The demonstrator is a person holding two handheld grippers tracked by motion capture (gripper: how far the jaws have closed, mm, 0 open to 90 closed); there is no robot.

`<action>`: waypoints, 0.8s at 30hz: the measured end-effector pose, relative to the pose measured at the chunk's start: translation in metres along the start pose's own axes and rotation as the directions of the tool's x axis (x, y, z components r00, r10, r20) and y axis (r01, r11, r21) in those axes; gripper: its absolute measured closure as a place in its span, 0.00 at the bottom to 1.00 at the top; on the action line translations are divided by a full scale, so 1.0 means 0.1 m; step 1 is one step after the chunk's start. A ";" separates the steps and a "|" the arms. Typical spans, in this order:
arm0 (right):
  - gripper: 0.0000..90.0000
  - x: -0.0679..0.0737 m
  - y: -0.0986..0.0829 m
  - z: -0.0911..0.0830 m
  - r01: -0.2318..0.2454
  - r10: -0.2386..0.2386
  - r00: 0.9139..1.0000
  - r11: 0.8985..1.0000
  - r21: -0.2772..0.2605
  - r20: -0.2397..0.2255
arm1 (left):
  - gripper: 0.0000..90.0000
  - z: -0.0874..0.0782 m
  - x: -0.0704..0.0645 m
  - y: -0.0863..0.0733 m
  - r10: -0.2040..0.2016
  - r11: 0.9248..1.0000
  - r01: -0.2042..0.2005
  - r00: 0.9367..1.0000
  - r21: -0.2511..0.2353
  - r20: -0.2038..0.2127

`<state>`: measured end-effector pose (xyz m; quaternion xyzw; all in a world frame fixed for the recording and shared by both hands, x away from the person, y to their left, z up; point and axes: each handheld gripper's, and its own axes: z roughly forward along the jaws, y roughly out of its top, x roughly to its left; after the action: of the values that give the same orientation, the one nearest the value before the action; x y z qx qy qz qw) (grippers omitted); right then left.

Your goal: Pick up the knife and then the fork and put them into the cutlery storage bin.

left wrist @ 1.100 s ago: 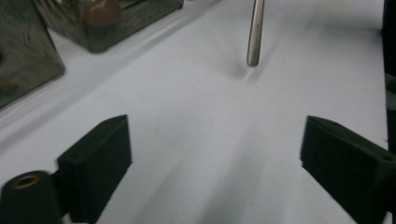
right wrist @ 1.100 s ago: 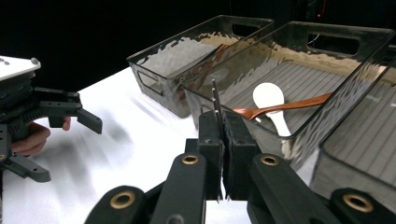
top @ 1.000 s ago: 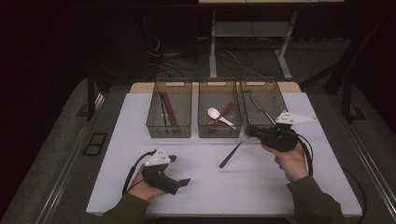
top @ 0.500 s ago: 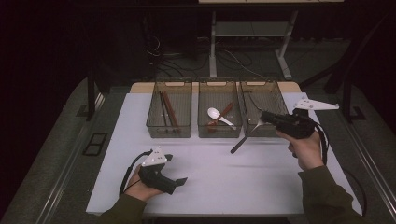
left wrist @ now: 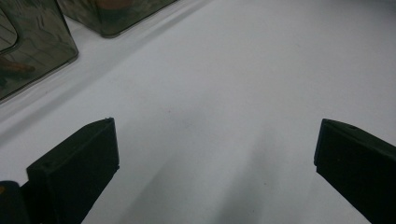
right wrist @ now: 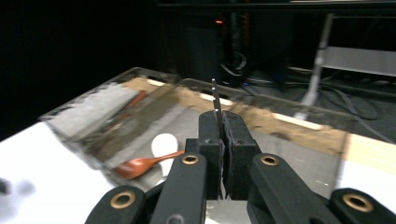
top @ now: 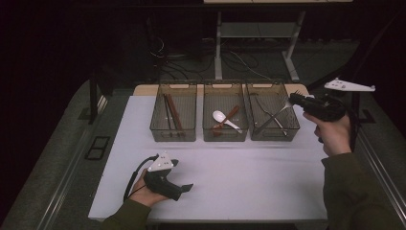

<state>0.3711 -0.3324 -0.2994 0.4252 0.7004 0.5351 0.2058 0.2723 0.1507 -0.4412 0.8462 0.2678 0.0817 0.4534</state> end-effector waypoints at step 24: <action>0.97 -0.42 -0.17 0.62 -0.069 0.045 0.988 0.984 0.166 0.145 | 0.00 0.02 -0.03 0.00 0.019 1.000 -0.019 1.000 0.012 0.019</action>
<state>0.4341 -0.3324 -0.3430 0.4977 0.7149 0.4477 0.2020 0.2711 0.1478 -0.4420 0.8522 0.2558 0.0765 0.4499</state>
